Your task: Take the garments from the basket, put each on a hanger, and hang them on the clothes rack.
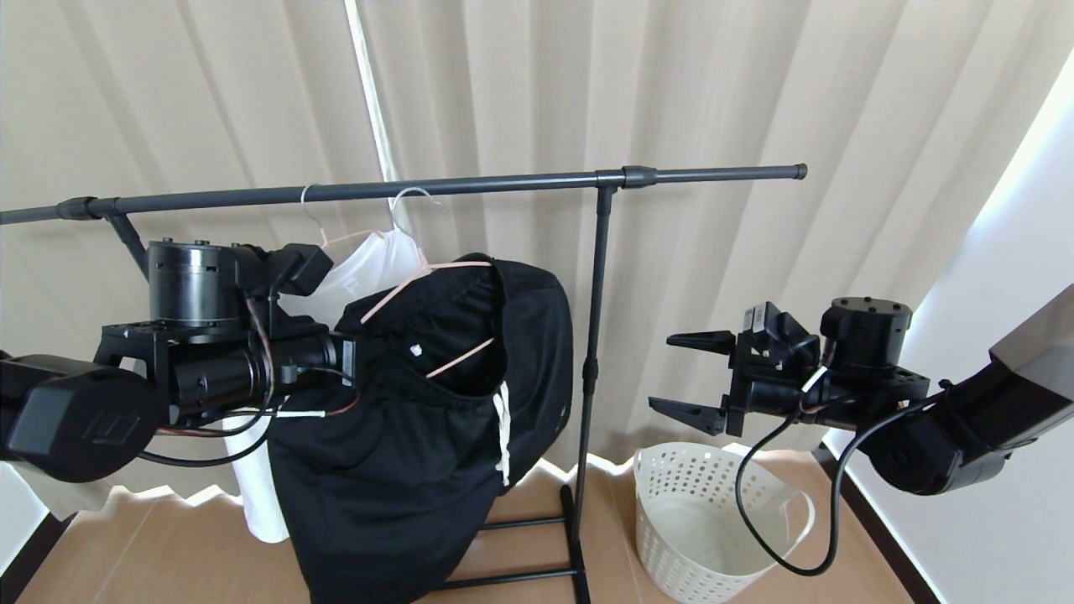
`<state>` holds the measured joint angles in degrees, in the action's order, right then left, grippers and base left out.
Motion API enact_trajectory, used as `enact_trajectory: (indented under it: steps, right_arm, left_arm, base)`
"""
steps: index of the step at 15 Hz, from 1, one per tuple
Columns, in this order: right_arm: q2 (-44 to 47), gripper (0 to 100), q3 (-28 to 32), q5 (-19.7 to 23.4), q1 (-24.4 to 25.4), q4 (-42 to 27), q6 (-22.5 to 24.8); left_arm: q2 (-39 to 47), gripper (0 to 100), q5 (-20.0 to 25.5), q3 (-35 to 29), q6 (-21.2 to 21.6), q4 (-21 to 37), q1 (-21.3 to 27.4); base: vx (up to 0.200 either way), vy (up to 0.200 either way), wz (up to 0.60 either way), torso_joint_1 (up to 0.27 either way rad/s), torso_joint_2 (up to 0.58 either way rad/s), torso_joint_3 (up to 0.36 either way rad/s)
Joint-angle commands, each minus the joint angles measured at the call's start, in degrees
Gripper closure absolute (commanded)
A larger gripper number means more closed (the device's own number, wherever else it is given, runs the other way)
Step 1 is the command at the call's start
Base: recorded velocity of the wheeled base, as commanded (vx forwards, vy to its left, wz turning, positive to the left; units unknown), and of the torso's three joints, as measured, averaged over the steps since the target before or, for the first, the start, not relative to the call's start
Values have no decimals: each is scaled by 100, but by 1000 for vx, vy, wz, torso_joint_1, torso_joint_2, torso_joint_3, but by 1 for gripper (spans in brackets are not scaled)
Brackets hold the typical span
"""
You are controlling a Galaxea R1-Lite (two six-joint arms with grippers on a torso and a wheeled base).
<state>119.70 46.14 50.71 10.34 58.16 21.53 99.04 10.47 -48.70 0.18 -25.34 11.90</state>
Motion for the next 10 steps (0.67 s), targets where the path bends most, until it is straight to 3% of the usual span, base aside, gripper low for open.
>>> enact_trajectory:
  steps: [1,6,10]
  right_arm:
    - [1,0,0,0,3,2,0]
    - [-8,0,-9,0,3,2,0]
    - [-8,0,0,0,3,2,0]
  left_arm:
    - [98,100,-1,-148,-62,3,-3]
    - [344,100,-151,-482,-528,3,6]
    - [626,100,-713,-808,-660,3,85]
  base:
    - [0,0,0,0,0,0]
    - [0,0,0,0,0,0]
    - [0,0,0,0,0,0]
